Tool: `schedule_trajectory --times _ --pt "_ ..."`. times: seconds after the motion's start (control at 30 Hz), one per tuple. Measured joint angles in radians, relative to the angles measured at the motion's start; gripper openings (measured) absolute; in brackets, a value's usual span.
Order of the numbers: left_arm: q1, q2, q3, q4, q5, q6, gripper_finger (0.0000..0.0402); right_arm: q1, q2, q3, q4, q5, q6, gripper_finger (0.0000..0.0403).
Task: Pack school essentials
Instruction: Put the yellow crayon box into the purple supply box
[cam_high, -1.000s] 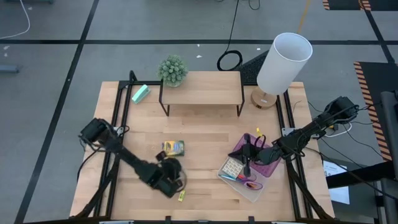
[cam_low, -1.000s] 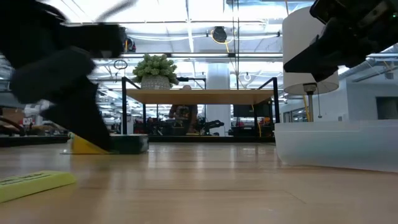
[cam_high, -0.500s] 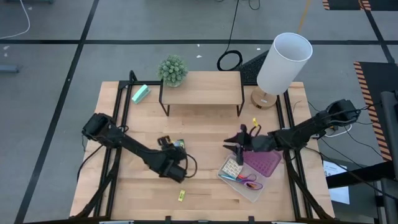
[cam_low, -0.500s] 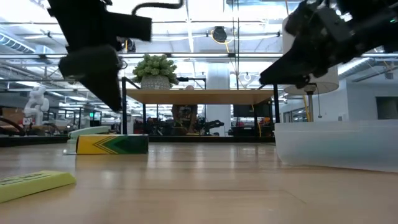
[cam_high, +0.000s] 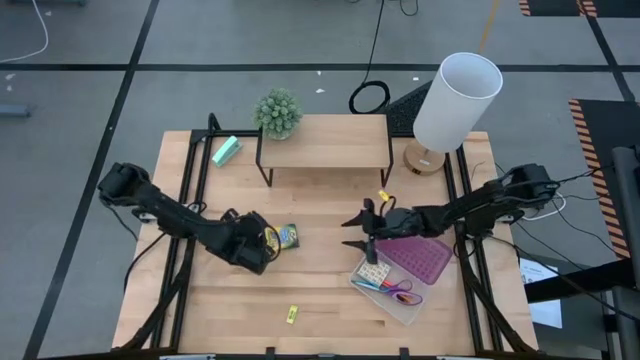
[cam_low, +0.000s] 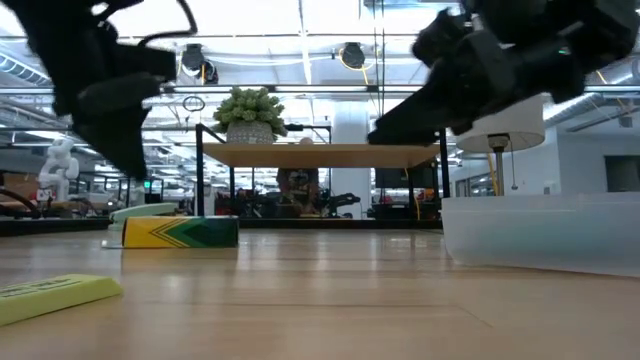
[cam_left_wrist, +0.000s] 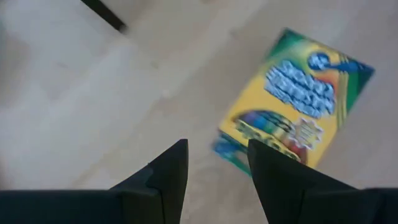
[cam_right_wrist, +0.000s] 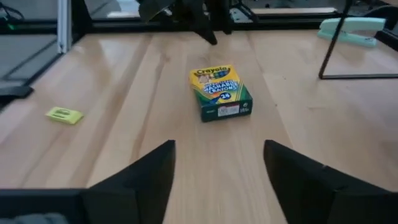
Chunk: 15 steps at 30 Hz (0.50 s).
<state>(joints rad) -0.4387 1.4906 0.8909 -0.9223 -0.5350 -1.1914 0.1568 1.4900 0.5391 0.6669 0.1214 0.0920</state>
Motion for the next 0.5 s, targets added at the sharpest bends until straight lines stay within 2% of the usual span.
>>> schedule_trajectory --times 0.13,0.33,0.4,0.5 --pt "-0.010 -0.007 -0.085 0.140 0.007 0.004 0.0170 -0.014 0.083 0.122 -0.087 -0.022 -0.047 0.0286" --pt "0.024 -0.005 -0.153 0.316 -0.012 0.100 0.0170 -0.043 0.220 0.326 -0.192 -0.028 -0.140 0.0363" --pt "0.039 -0.005 -0.174 0.362 -0.013 0.123 0.0170 -0.054 0.273 0.395 -0.240 -0.067 -0.180 0.0386" --pt "0.063 -0.004 -0.199 0.424 -0.015 0.167 0.0170 -0.067 0.354 0.477 -0.279 -0.124 -0.210 0.0396"
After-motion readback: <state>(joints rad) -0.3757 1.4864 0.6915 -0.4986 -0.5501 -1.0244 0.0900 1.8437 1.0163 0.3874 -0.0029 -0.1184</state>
